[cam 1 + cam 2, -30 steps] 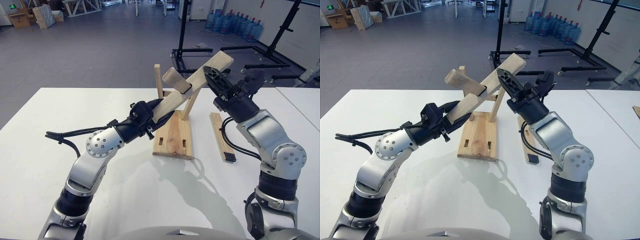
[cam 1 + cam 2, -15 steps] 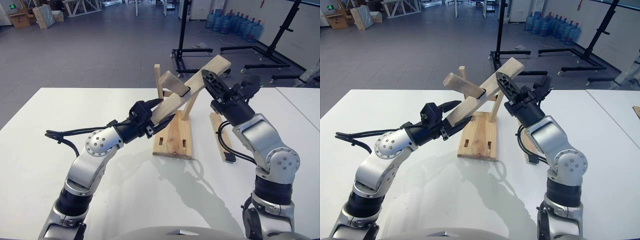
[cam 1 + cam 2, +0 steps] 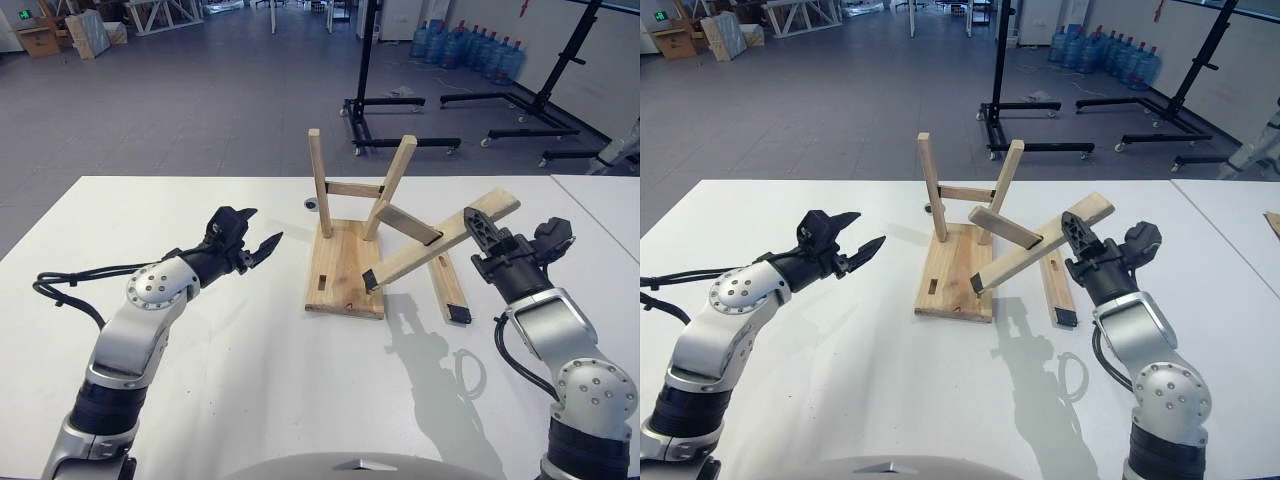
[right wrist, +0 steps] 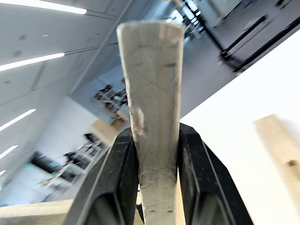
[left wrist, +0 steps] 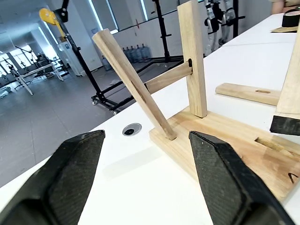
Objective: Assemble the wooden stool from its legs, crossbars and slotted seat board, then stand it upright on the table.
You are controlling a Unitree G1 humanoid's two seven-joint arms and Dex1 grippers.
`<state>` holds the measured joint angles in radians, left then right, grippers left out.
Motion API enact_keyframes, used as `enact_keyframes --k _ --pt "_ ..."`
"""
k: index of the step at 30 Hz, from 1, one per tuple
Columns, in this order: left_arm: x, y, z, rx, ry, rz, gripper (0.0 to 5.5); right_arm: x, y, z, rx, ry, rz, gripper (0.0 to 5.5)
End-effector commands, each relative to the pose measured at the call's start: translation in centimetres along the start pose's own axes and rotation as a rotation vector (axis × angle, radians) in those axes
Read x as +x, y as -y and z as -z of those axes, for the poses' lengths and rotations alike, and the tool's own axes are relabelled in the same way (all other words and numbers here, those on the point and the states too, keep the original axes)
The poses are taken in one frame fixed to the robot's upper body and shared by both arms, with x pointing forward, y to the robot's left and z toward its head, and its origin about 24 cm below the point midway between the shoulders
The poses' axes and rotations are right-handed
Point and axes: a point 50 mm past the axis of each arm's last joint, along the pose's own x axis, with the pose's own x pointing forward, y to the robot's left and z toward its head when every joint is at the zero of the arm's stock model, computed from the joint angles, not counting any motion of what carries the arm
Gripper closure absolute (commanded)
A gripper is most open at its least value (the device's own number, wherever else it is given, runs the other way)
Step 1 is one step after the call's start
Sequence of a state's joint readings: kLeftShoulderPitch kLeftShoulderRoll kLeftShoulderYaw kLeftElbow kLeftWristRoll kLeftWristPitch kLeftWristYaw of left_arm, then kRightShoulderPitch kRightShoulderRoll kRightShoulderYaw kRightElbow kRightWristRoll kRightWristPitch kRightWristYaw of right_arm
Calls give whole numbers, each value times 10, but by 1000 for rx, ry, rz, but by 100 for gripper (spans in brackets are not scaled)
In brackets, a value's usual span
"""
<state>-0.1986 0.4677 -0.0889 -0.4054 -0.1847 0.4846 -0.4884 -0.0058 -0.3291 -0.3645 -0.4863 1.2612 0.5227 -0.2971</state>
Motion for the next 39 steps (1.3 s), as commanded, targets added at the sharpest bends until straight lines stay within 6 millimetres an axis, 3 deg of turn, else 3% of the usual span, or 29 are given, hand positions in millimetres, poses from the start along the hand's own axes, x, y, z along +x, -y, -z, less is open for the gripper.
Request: enact_keyframes --k 1,4,10,14,18,25,31,35,39 --pt "6 15 3 -5 -3 13 222 4 -1 10 -73 10 36 451" --pt "5 20 7 6 -15 21 222 1 3 20 -76 -18 64 451" --pt "6 28 12 24 -32 44 222 2 -13 17 6 37 15 451" --pt "6 30 13 32 -38 49 222 0 -8 29 -2 -5 59 451" --pt "7 32 15 40 -42 63 222 -5 4 35 -80 -4 160 451" --pt "8 36 16 49 -46 75 222 -7 4 27 -276 63 199 451" --pt "9 39 17 59 -44 80 222 -5 9 60 -490 -223 -84 451" --pt "9 38 17 64 -49 83 222 -2 15 57 -536 -231 -107 451" --pt "10 41 18 64 -51 97 222 -5 0 73 -597 -317 -174 451"
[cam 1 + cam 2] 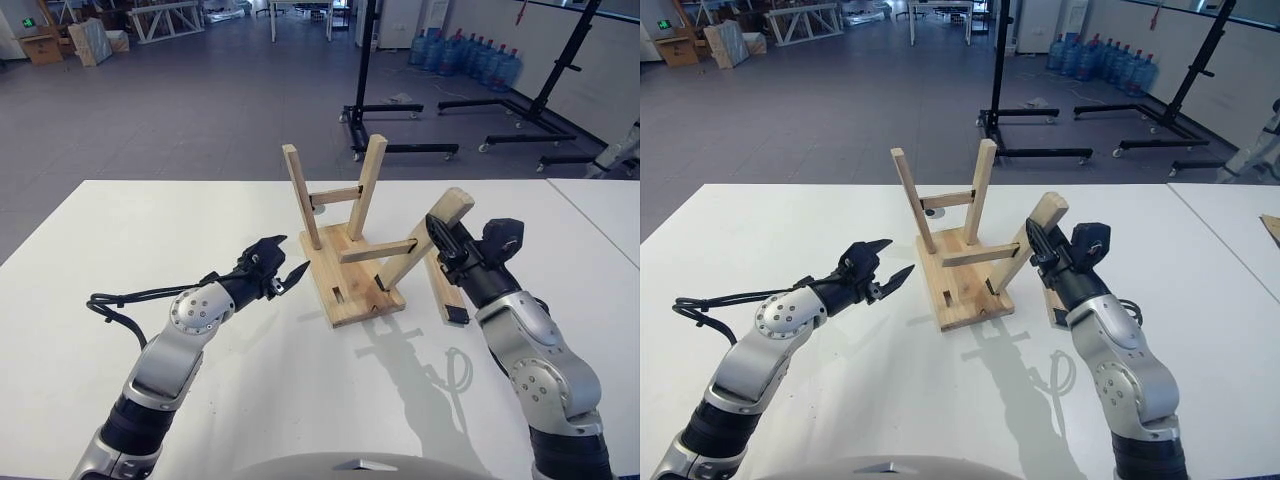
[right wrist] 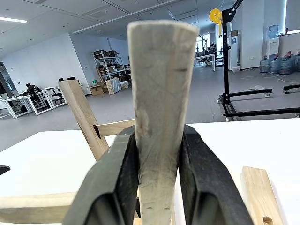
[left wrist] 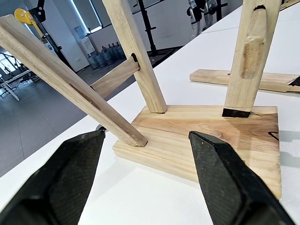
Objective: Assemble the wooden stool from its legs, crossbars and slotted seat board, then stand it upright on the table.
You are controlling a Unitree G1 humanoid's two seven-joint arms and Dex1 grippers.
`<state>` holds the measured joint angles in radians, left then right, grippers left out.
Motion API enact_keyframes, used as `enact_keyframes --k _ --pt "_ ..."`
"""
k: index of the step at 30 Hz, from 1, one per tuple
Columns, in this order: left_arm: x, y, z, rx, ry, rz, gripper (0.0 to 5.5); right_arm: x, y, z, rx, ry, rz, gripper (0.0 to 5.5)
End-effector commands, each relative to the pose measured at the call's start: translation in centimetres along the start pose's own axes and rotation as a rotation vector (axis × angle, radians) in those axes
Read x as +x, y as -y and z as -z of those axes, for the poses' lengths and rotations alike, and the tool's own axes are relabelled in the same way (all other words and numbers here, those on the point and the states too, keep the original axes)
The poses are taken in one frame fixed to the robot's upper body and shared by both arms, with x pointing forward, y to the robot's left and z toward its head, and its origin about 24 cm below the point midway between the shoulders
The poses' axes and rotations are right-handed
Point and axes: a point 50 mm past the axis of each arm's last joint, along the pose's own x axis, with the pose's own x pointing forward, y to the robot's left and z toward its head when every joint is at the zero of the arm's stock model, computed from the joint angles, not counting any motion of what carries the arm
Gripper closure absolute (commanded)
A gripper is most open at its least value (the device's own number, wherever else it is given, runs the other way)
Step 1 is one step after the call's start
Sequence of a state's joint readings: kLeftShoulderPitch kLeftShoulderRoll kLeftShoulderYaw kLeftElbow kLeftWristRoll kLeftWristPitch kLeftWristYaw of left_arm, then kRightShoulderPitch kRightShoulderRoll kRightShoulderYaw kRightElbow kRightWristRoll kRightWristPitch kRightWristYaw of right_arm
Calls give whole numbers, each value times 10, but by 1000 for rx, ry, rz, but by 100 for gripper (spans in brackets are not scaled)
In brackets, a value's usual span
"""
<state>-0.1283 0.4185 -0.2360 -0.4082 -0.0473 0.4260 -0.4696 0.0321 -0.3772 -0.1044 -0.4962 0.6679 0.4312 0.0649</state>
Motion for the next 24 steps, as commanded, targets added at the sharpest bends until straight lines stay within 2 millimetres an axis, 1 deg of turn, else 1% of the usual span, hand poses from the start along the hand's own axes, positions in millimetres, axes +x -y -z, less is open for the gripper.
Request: enact_keyframes --k 1,3,4,7,9,10,11,12,13,14,16,17,18,20,21,23,24 --pt "2 3 1 10 -10 24 222 -2 -11 35 -77 -285 -44 451" --pt "3 3 2 22 -13 28 222 4 -14 34 -154 -345 -95 451" --pt "3 3 2 25 -13 32 222 5 -13 35 -175 -360 -89 451" --pt "4 3 1 28 -11 30 222 2 -12 42 -147 -385 -65 451" --pt "3 1 2 29 -15 27 222 1 -14 40 -97 -350 -44 451" --pt "2 0 3 30 -18 23 222 3 -16 36 -50 -310 -38 451" --pt "2 -2 5 31 -23 12 222 6 -16 28 -38 -253 -40 451" --pt "2 -6 6 31 -28 -5 222 8 -16 23 -20 -211 -36 412" --pt "1 -14 8 26 -38 -48 222 10 -15 15 -6 -155 -32 402" --pt "1 -22 10 13 -45 -89 222 12 -14 6 11 -92 -21 377" --pt "-1 -31 13 -12 -53 -133 222 15 -15 -16 20 46 -16 343" --pt "-2 -31 15 -13 -59 -132 222 17 -17 -28 16 113 -24 323" --pt "-3 -29 16 -20 -60 -121 222 19 -20 -41 21 175 -35 314" --pt "-3 -26 16 -30 -59 -105 222 20 -27 -57 43 248 -71 276" --pt "-2 -25 17 -28 -60 -101 222 21 -29 -64 60 275 -79 276" --pt "-2 -24 16 -29 -56 -110 222 20 -20 -79 85 344 -18 276" --pt "-2 -27 17 -25 -57 -133 222 18 -8 -86 69 378 57 276"
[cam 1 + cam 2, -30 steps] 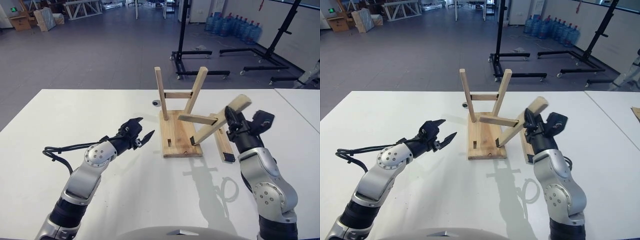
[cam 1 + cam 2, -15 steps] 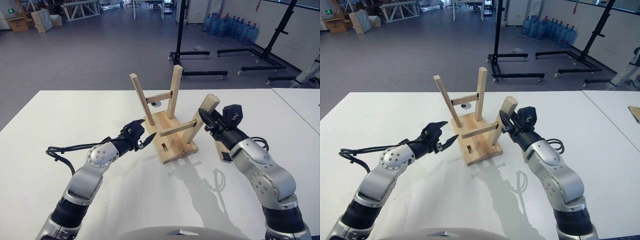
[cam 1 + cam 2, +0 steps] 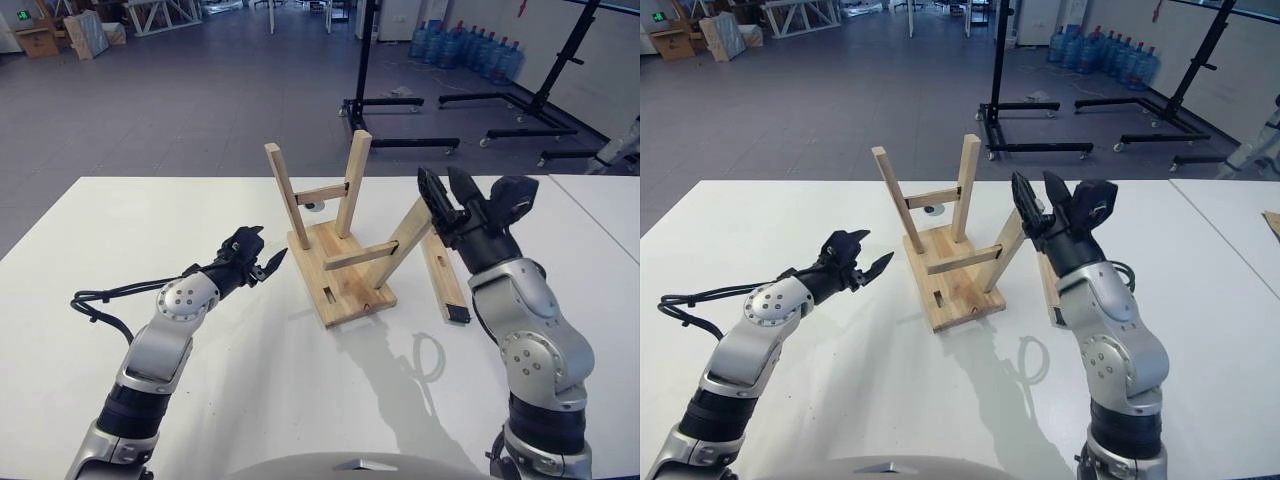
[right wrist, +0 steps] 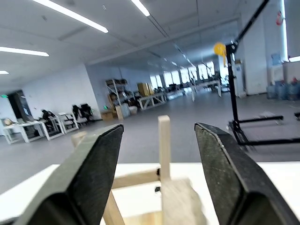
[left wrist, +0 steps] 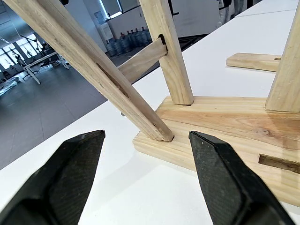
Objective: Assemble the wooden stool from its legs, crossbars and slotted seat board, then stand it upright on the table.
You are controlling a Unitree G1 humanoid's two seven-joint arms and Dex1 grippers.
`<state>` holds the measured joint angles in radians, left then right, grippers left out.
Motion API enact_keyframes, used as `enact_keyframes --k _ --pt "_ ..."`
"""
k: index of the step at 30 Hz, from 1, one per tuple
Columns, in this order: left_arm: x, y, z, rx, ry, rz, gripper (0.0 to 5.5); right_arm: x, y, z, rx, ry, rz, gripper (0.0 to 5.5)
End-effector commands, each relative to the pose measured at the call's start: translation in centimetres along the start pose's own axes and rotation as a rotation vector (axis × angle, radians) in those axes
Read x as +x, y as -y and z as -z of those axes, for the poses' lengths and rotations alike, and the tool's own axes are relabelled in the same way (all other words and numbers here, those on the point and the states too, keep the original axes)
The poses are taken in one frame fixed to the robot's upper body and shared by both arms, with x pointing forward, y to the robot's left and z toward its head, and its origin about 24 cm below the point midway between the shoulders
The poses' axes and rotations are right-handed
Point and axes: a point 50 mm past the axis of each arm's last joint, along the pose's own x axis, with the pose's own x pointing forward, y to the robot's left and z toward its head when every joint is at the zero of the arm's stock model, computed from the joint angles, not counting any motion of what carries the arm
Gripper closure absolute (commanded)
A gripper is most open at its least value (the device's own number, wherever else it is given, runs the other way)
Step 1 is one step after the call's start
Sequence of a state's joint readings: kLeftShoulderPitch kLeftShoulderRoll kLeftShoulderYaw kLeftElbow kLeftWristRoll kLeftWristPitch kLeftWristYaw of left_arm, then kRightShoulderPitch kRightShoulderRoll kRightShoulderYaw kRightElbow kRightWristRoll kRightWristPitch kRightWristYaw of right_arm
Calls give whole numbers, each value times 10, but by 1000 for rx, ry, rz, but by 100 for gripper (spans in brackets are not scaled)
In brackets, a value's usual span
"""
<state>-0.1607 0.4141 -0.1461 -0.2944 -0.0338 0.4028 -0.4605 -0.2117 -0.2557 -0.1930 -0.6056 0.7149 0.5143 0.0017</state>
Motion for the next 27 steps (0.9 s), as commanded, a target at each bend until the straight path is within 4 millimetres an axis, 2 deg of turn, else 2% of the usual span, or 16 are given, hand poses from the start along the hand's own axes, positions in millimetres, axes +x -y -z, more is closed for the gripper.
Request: enact_keyframes --k 1,3,4,5,9,12,14,20,25,27 --pt "-1 -2 3 -7 -7 -49 222 1 28 -29 -39 127 182 276" --pt "-1 -17 2 -35 -4 -176 222 -13 69 -32 -66 117 433 276" --pt "-1 -22 1 -49 0 -221 222 -22 83 -27 -66 71 519 276" --pt "-2 -27 0 -53 7 -265 222 -30 91 -12 -79 -41 559 276" --pt "-3 -29 2 -96 -6 -318 222 -64 79 61 -35 -528 450 276" --pt "-3 -22 4 -84 -22 -293 222 -78 85 80 -31 -642 468 276" --pt "-1 -16 5 -80 -29 -273 222 -83 93 89 -80 -694 493 276" --pt "3 -12 7 -64 -44 -246 222 -78 88 98 -104 -708 434 165" --pt "6 -7 6 -47 -47 -216 222 -87 101 112 -195 -839 466 165" --pt "6 -7 6 -45 -48 -214 222 -87 102 114 -234 -867 449 195"
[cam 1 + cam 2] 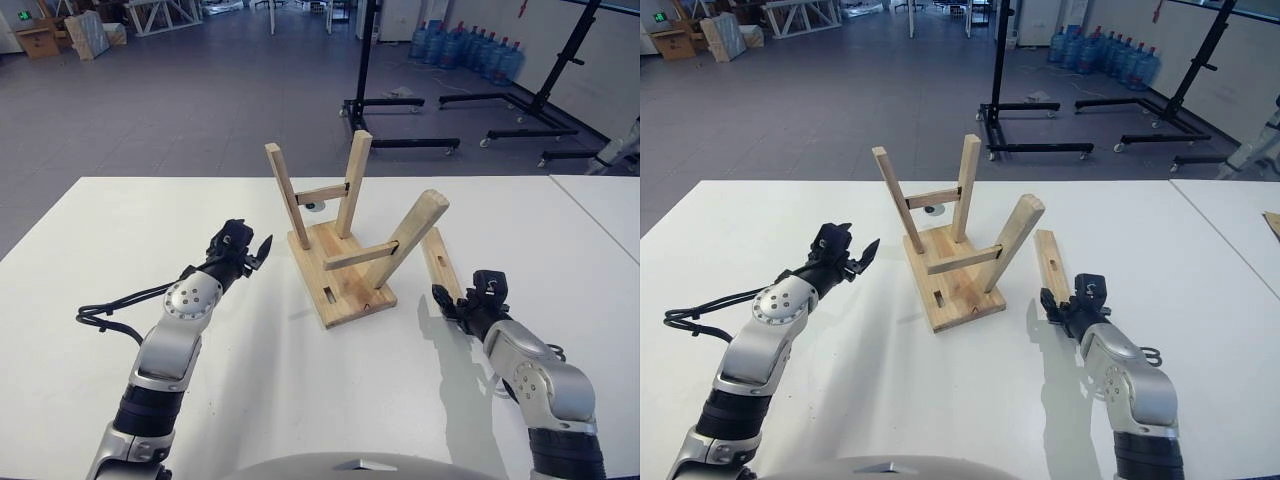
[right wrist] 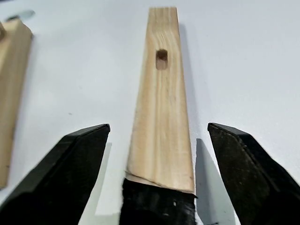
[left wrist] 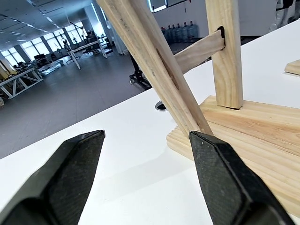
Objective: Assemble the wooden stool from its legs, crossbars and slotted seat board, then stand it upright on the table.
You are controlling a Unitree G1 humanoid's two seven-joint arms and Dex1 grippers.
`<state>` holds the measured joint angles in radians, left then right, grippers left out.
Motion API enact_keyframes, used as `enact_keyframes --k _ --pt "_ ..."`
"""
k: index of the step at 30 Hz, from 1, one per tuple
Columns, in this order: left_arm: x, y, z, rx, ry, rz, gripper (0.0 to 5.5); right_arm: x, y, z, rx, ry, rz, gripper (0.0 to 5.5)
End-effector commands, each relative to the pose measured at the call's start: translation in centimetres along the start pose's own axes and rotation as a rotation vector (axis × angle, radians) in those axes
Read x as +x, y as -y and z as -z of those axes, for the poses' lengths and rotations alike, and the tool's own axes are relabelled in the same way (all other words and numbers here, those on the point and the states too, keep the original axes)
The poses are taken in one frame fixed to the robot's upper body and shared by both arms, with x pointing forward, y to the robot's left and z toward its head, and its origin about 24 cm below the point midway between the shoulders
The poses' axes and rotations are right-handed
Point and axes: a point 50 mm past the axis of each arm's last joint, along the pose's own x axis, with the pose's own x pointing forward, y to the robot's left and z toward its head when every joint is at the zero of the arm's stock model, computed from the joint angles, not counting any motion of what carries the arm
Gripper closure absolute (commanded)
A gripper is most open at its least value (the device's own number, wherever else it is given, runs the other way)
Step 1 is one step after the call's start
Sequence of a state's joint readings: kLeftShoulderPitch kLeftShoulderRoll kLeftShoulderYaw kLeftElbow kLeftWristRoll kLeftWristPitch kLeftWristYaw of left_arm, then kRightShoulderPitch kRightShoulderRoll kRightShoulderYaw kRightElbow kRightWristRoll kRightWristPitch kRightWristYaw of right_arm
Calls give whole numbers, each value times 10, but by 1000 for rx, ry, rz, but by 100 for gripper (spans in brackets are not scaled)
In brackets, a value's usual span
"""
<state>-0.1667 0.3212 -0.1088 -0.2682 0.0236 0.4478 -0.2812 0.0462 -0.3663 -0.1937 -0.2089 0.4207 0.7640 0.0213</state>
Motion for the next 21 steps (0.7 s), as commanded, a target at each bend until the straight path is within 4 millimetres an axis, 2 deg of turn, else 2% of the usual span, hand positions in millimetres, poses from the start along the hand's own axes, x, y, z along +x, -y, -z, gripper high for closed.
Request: enact_keyframes --k 1,7,13,15,18,21 --pt "1 1 1 17 -14 13 222 4 1 -2 -90 -27 2 208" --pt "2 3 2 17 -18 12 222 7 -3 -7 -121 -10 -27 332" --pt "3 1 -2 -6 -9 1 222 7 -4 -2 -121 -31 -33 347" --pt "5 -7 -15 -113 34 -25 222 7 -2 -22 -104 103 25 347" --pt "7 -16 -52 -390 164 30 222 -6 4 -82 -129 451 164 347" --pt "3 -31 -89 -520 276 127 222 -28 -9 -134 -229 736 171 347"
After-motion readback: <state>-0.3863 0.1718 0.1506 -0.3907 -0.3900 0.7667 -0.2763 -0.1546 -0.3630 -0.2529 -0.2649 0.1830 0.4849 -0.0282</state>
